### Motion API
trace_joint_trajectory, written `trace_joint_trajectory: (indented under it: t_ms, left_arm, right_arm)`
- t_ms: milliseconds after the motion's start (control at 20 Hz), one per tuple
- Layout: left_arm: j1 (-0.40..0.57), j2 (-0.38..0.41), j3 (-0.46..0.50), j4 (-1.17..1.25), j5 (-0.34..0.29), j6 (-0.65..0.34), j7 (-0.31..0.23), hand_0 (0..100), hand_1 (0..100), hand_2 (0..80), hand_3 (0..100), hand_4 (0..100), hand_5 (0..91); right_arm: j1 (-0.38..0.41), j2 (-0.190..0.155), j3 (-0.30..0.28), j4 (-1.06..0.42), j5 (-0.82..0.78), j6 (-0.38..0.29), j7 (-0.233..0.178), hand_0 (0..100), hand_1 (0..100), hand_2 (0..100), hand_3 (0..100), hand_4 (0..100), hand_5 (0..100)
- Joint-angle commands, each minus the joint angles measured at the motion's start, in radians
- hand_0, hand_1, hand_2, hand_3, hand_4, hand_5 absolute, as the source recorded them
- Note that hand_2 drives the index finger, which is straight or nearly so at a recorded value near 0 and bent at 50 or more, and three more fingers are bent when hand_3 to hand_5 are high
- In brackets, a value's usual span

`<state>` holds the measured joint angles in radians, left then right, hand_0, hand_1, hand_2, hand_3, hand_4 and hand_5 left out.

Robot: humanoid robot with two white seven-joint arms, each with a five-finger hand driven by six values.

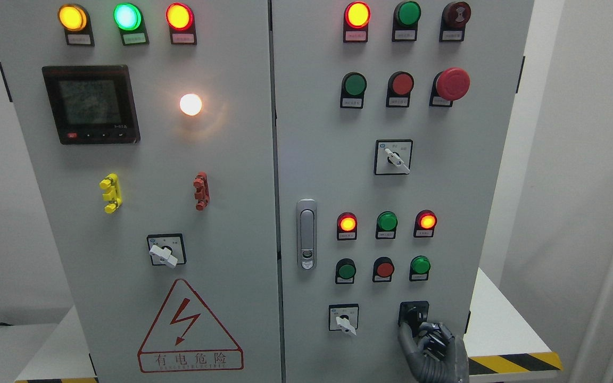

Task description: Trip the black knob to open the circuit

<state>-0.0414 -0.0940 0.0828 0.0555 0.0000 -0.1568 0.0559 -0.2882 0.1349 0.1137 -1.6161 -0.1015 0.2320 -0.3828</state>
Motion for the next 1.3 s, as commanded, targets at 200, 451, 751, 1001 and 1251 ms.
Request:
trace_joint_trajectory:
  t_ms: [200, 451, 751, 1001, 1251]
  left_arm:
    - [0.0, 0.0, 0.0, 0.001, -0.031, 0.0, -0.001, 12, 39, 0.0, 0, 0, 0.0]
    - [0.0, -0.001, 0.0, 0.0, -0.031, 0.0, -0.001, 12, 39, 0.0, 0, 0, 0.0]
    - [0.0, -0.001, 0.0, 0.0, -0.031, 0.0, -0.001, 12, 39, 0.0, 0, 0, 0.0]
    - [0.0, -0.001, 0.0, 0.0, -0.031, 0.0, -0.001, 12, 39, 0.0, 0, 0, 0.0]
    - [0.0, 0.0, 0.0, 0.0, -0.031, 0.0, -0.001, 12, 39, 0.0, 0, 0, 0.0]
  right_arm:
    - [0.0, 0.0, 0.007, -0.004, -0.067, -0.026, 0.051, 50, 89, 60, 96, 89, 95]
    - [-0.002, 0.0, 0.012, -0.004, -0.073, -0.026, 0.051, 50, 89, 61, 96, 89, 95]
    - [-0.003, 0.0, 0.012, -0.008, -0.078, -0.031, 0.051, 50, 89, 61, 96, 89, 95]
    - [-0.003, 0.0, 0.012, -0.016, -0.124, -0.03, 0.055, 50, 89, 61, 96, 89, 96]
    - [-0.002, 0.0, 0.012, -0.018, -0.124, -0.028, 0.064, 50, 89, 61, 96, 89, 96]
